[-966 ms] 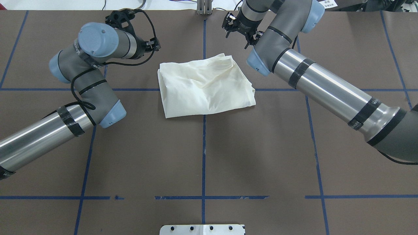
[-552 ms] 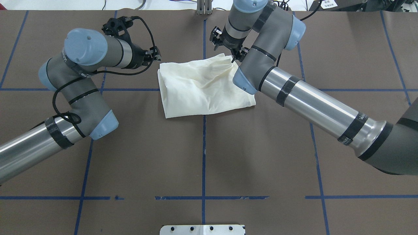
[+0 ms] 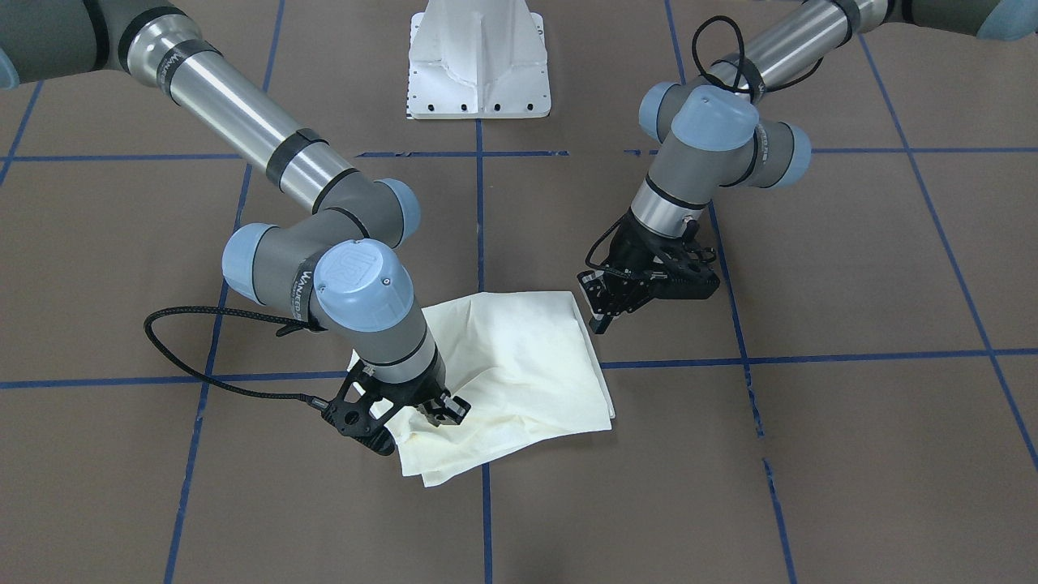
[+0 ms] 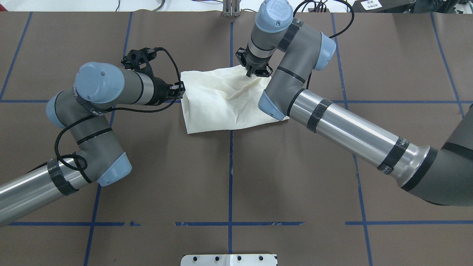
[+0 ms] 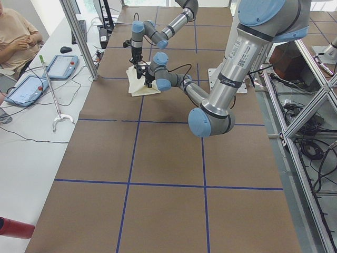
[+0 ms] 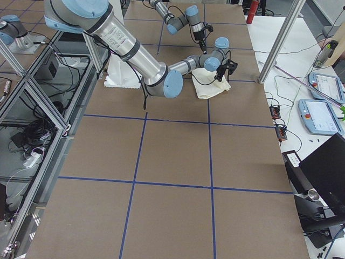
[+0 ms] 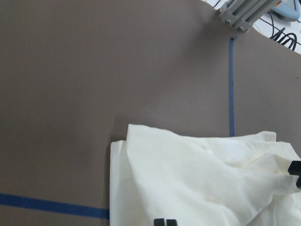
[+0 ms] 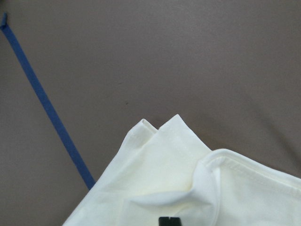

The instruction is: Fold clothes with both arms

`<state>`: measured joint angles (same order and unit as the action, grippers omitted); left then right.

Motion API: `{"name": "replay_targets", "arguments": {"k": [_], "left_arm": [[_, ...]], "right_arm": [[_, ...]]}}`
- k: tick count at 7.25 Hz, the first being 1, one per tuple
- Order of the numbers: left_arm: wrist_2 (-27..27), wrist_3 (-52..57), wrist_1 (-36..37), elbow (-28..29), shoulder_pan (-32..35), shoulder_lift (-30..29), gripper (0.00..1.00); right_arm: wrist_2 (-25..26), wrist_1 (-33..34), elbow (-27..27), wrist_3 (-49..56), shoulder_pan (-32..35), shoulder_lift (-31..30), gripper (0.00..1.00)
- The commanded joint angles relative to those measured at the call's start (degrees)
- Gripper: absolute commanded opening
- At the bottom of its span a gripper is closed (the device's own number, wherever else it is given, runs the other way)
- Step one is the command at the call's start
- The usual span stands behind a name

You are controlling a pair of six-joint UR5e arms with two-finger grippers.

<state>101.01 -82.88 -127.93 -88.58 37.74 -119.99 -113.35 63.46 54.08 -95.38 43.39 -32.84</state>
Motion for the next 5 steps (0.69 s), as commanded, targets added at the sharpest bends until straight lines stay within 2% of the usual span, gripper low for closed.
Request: {"name": "replay_targets", "arguments": {"k": [1, 2, 5], "left_arm": [[-0.38, 0.0, 0.05, -0.02, -1.7, 0.81, 0.0], [-0.38, 0.0, 0.05, 0.51, -2.14, 0.73, 0.07], [-0.29, 0.17, -0.21, 4.54, -3.28, -0.94, 0.06]], "right_arm": [[0.23, -0.09, -0.55, 0.11, -0.06, -0.21, 0.0], [0.93, -0.09, -0.99, 0.11, -0.06, -0.12, 0.0], [1.03, -0.97, -1.43, 0.11, -0.15, -0.03, 0.0]]}}
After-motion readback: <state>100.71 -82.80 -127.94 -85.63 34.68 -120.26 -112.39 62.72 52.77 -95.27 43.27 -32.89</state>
